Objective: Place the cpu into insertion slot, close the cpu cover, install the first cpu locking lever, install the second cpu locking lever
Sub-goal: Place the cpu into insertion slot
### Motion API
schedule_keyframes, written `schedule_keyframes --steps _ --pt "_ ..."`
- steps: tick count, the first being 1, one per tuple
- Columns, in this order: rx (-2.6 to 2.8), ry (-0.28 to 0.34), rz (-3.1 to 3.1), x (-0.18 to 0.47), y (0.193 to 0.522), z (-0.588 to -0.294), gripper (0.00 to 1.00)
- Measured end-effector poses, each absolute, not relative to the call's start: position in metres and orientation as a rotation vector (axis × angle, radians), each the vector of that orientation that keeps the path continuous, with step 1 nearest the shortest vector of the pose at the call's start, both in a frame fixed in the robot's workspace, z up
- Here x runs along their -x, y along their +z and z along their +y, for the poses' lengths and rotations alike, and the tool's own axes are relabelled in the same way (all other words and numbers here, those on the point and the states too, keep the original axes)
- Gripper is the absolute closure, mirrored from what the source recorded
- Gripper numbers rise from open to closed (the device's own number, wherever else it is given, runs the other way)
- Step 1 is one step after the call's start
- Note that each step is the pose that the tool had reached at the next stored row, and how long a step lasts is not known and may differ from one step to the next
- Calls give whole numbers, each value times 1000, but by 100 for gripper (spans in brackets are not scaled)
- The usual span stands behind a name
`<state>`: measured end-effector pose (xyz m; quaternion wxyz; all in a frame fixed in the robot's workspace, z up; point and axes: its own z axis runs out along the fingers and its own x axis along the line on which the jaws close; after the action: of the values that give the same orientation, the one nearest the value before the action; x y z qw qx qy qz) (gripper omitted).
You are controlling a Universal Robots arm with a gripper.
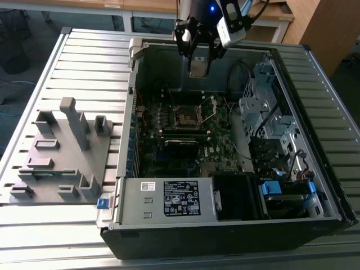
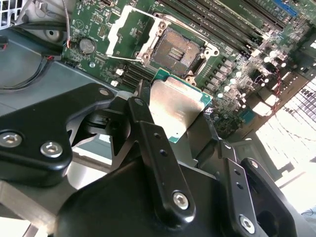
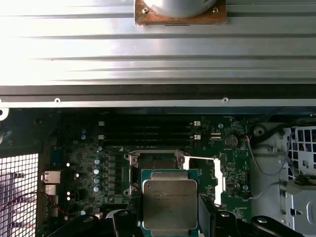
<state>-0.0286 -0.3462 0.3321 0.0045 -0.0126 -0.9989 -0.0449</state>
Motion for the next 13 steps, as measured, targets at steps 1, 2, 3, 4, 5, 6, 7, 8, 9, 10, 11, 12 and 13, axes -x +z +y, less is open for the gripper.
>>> schedule_keyframes --steps 1,2,3,4,5,6,7,8,9,10,11,12,13 --pt "39 -141 -3130 29 331 -346 46" --pt "39 -141 -3131 30 329 -346 46" --pt "39 -141 -3132 30 328 -346 46" --pt "39 -141 -3133 30 326 -346 46" --pt "39 -141 -3133 31 324 -346 46" --pt "39 -141 -3134 31 323 -346 46" --pt "38 -141 -3135 31 321 -346 46" --pt "38 -141 -3135 31 319 -346 46" --pt "37 -141 -3135 31 317 -346 46" --pt "37 -141 -3135 31 316 -346 46" --pt "37 -141 -3135 31 314 -346 46" --pt "36 -141 -3136 31 312 -346 46" --pt "35 -141 -3136 31 311 -346 46"
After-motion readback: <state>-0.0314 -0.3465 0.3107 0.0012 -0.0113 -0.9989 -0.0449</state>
